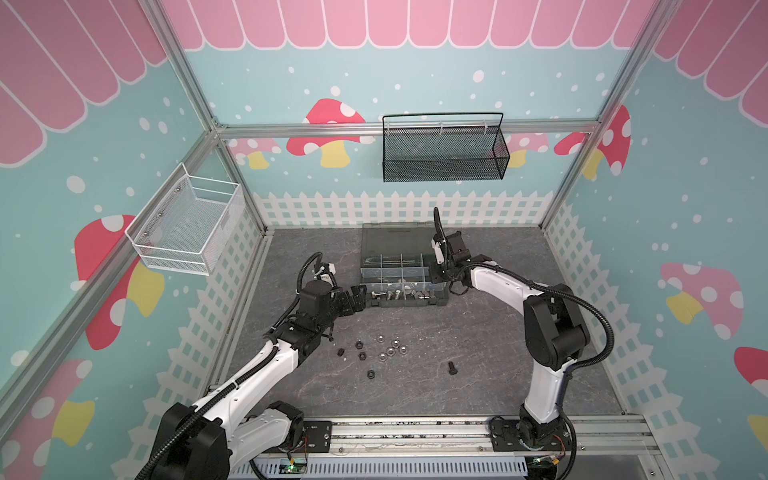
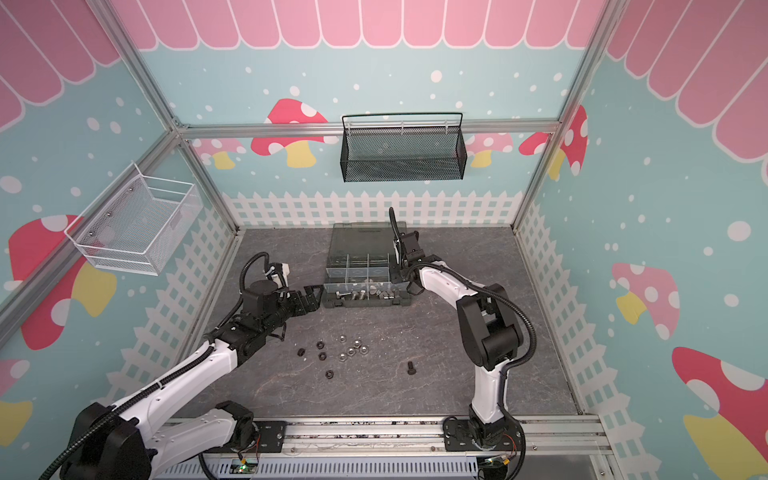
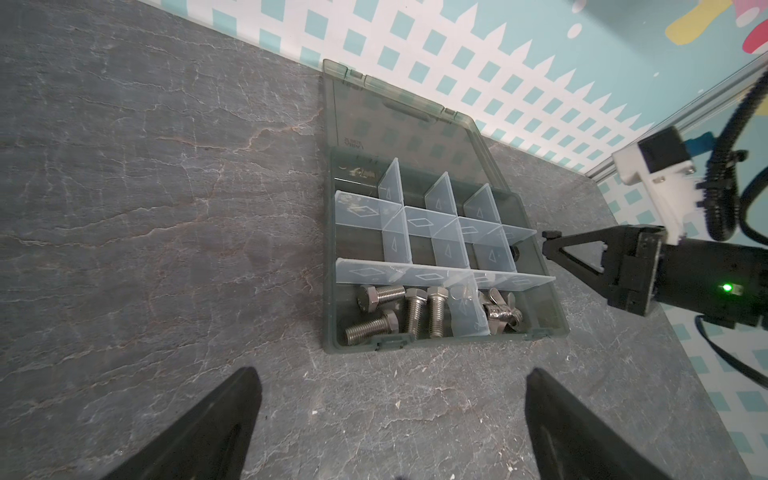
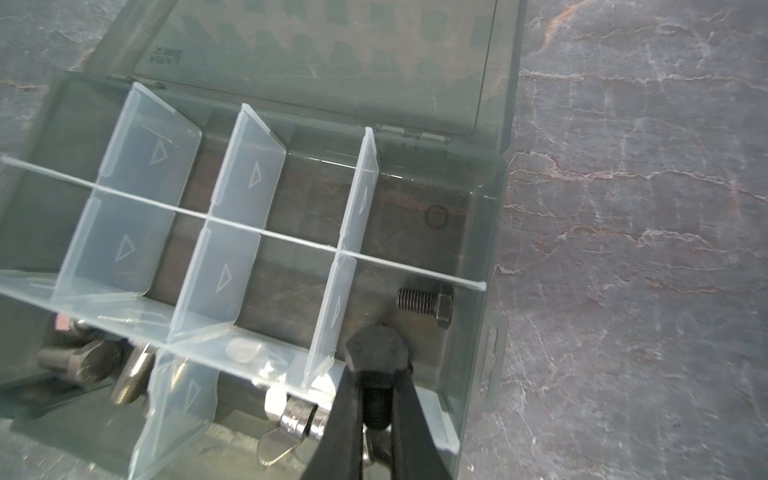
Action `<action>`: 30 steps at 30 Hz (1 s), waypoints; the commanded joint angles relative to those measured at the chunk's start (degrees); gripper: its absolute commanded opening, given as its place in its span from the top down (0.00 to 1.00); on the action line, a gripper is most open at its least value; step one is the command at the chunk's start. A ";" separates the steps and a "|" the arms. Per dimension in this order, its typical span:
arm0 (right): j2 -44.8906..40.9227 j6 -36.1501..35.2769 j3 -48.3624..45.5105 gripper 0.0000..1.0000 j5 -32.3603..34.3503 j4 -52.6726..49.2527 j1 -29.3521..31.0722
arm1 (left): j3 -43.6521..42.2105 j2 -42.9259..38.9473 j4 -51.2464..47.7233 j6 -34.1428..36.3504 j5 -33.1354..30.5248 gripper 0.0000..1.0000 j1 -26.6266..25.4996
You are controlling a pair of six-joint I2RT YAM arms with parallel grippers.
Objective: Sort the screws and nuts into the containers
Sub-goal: 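Open the right gripper to drop the black bolt into the compartment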
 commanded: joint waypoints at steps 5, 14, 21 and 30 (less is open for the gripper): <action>4.55 -1.93 4.08 0.93 -1.87 -0.67 -0.67 | -1.00 -1.90 -1.80 -1.01 -1.12 0.00 0.97; 5.34 -2.12 4.88 0.69 -1.81 -1.91 -0.67 | -1.18 -2.12 -1.89 -1.17 -0.95 0.00 1.53; 1.39 -1.93 2.95 0.67 -2.36 -2.58 -0.63 | -1.22 -2.30 -1.71 -1.35 -0.65 0.00 1.59; -13.19 1.17 -11.08 0.62 -0.59 -4.30 0.53 | -1.71 -2.84 -1.55 -2.13 -1.43 0.00 1.93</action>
